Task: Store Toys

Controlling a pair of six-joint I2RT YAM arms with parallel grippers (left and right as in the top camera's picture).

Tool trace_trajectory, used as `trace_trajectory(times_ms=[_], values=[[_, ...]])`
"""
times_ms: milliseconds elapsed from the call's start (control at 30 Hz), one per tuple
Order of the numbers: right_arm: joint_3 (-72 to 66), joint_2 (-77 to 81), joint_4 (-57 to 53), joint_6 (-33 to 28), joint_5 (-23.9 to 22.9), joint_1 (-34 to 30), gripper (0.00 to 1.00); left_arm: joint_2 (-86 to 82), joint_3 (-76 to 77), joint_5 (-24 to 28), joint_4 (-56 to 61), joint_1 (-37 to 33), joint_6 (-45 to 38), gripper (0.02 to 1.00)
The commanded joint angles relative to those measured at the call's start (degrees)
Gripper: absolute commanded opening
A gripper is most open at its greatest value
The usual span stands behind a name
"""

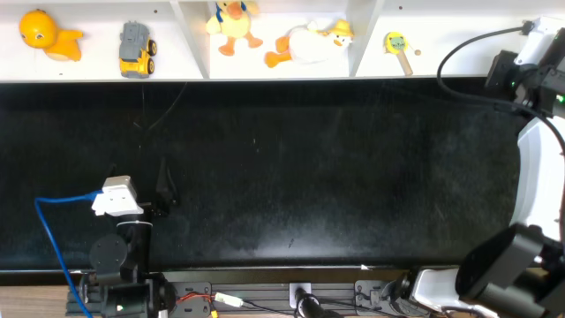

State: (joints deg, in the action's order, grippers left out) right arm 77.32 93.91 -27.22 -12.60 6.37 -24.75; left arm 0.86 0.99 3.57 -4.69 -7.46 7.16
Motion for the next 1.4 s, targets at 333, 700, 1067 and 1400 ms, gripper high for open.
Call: trace_trajectory(times_ms=[333, 700, 1067, 1400], values=[[-8.2, 6.1, 26.4, 0.3, 15.5, -2.1, 0.051, -0.7, -0.5, -0.7, 0.2, 0.3, 0.6, 0.998], [-19.5, 10.8, 53.5, 0.9, 22.1, -2.2, 0.047, -0.7, -0.5, -0.7, 0.2, 0.4, 0.6, 0.998], [-18.7, 19.5, 61.7, -2.2, 24.6, -2.3, 0.045, -0.7, -0.5, -0.7, 0.2, 0.4, 0.6, 0.998], [-18.6, 19.6, 60.6, 2.1, 22.1, -3.0, 0.553, -0.7, -0.5, -0.7, 0.2, 0.3, 0.6, 0.998]])
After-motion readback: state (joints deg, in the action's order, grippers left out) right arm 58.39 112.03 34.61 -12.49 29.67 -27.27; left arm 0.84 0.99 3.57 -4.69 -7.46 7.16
